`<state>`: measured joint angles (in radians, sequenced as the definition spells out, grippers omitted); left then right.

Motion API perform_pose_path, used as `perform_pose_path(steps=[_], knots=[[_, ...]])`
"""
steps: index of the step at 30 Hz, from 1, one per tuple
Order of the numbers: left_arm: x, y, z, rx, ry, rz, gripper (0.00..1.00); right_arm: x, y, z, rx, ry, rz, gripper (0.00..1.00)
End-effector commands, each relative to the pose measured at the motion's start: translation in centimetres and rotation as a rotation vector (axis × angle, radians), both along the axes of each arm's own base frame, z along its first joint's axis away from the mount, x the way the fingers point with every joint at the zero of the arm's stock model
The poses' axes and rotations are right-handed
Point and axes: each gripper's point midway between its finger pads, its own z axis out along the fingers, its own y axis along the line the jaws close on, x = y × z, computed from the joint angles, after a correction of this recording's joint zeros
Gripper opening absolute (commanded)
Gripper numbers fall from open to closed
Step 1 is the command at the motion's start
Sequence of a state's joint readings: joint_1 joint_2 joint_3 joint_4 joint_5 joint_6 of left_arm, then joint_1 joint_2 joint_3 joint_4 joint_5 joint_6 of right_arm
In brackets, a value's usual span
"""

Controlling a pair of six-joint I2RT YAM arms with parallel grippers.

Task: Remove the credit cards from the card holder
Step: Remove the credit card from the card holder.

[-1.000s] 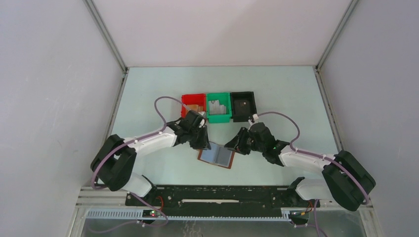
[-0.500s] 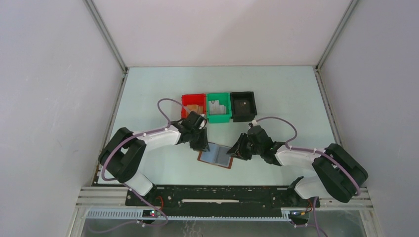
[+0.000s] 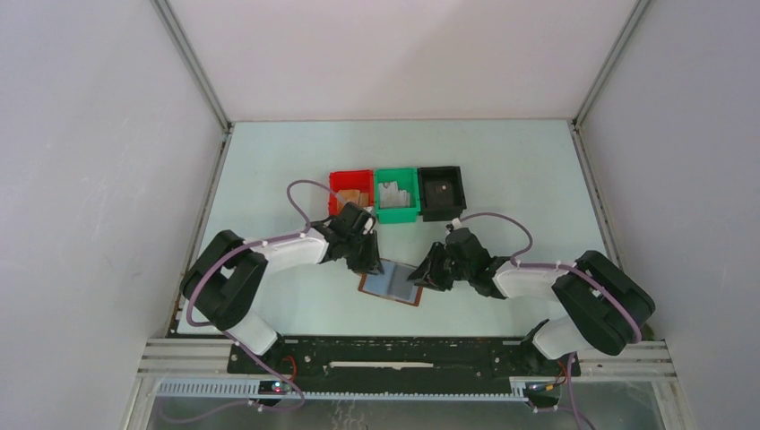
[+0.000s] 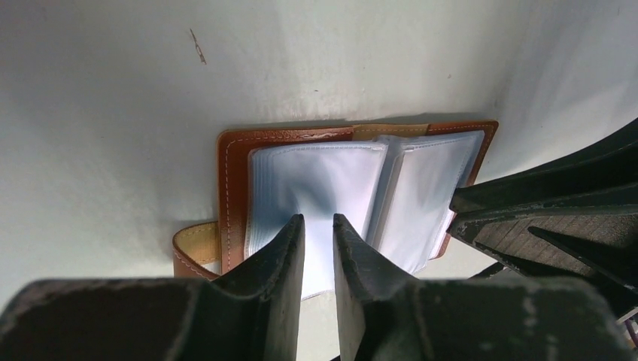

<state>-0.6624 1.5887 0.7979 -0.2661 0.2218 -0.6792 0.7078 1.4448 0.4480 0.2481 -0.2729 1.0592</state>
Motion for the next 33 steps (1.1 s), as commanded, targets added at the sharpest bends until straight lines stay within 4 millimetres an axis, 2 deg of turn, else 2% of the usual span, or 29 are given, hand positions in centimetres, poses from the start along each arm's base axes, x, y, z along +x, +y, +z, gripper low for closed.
perform_pose_path(steps=[1, 13, 24, 29, 33], knots=[[-1.6, 1.7, -2.6, 0.070, 0.063, 0.007, 0.26, 0.8, 1.4, 1.2, 0.032, -0.038, 0.017, 0.39], [-1.8, 1.4, -2.6, 0.061, 0.061, 0.001, 0.25, 1.2, 2.7, 2.1, 0.045, -0.054, 0.043, 0.38], [-1.9, 1.3, -2.5, 0.054, 0.058, -0.002, 0.25, 1.4, 3.8, 3.9, 0.069, -0.103, 0.075, 0.37], [-1.2, 1.8, -0.4, 0.067, 0.003, 0.002, 0.27, 1.8, 5.0, 4.7, 0.087, -0.121, 0.104, 0.37], [-0.3, 3.1, 1.6, 0.108, -0.054, 0.034, 0.29, 2.4, 6.3, 5.0, 0.093, -0.124, 0.129, 0.38]])
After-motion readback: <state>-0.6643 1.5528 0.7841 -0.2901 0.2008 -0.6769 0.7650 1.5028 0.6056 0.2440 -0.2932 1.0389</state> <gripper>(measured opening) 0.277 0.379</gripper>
